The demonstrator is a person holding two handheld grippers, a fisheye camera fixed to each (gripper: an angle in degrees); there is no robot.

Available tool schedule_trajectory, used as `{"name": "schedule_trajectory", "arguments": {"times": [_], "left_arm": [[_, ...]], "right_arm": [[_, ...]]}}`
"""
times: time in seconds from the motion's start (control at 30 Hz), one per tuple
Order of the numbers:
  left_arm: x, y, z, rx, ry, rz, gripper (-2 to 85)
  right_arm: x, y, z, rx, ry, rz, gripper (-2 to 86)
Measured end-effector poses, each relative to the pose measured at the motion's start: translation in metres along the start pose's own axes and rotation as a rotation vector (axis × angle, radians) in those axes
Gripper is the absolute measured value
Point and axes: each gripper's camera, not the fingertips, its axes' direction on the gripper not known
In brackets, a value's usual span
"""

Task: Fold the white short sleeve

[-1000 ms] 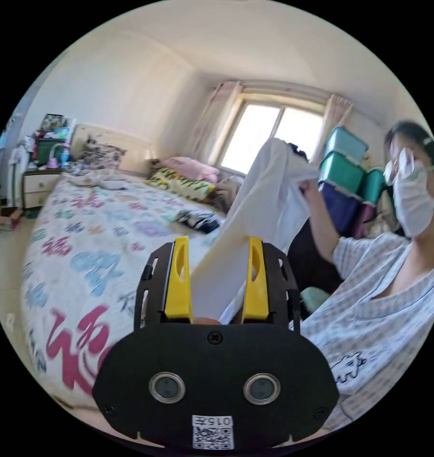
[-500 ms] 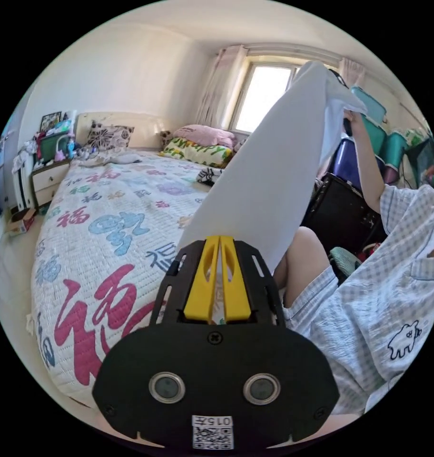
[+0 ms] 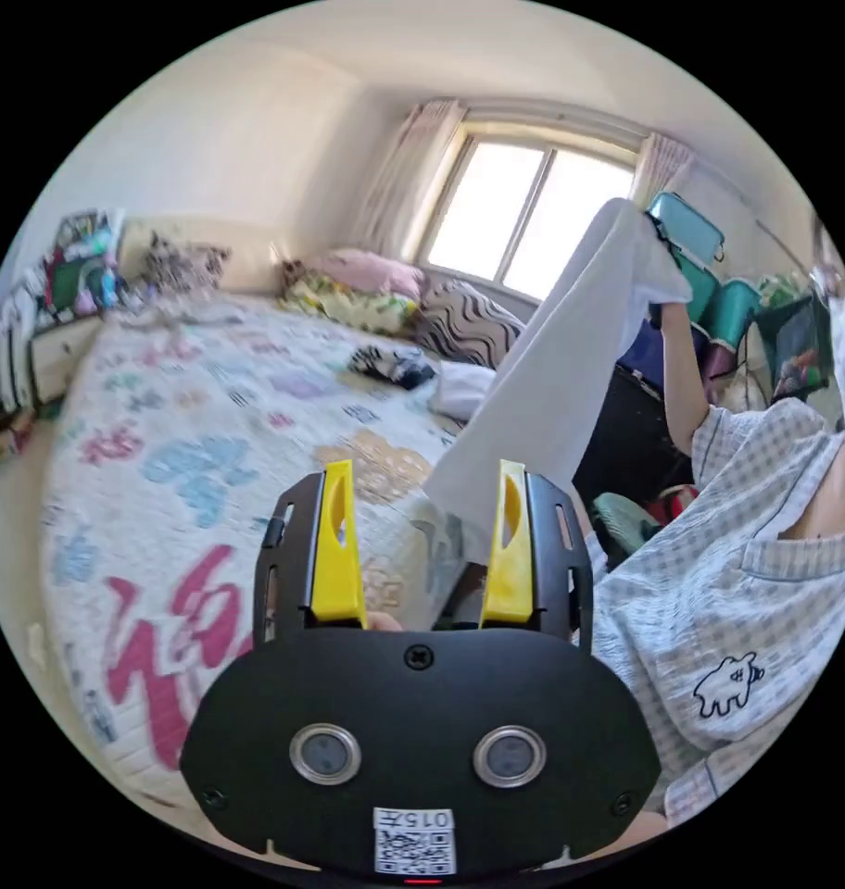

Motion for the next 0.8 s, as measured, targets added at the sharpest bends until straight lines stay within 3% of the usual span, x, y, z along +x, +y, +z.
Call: {"name": "schedule_trajectory", "arguments": {"times": [0.17, 0.23, 0.3, 0.37, 0.53, 0.6, 0.7, 0.8], "left_arm": [[-0.009, 0.005, 0.085, -0.044, 0.434, -0.148, 18.5], [-0.006, -0.001, 0.095, -0.048, 0.636, -0.137, 8.9], [-0.009, -0.003, 0.072, 0.073, 0.681, -0.146, 2.4], [-0.008, -0.004, 0.026, 0.193, 0.602, -0.119, 1.3], [0.034, -0.012, -0.151, 0.414, 0.132, 0.033, 0.4], [0.059, -0.018, -0.197, 0.469, 0.043, 0.104, 0.4], [0.103, -0.032, -0.245, 0.511, -0.157, 0.186, 0.3], [0.123, -0.045, -0.272, 0.549, -0.22, 0.213, 0.2]], "right_arm": [[0.008, 0.009, -0.005, -0.001, 0.02, 0.003, 0.3], [0.013, 0.016, -0.012, 0.009, 0.054, 0.005, 0.3], [0.018, 0.022, -0.02, 0.028, 0.069, 0.013, 0.3], [0.024, 0.031, -0.033, 0.055, 0.09, 0.018, 0.3], [0.044, 0.065, -0.061, 0.138, 0.176, 0.031, 0.2], [0.056, 0.074, -0.058, 0.128, 0.175, 0.04, 0.2], [0.079, 0.081, -0.04, 0.095, 0.143, 0.047, 0.0], [0.103, 0.08, -0.02, 0.073, 0.104, 0.044, -0.1]]}}
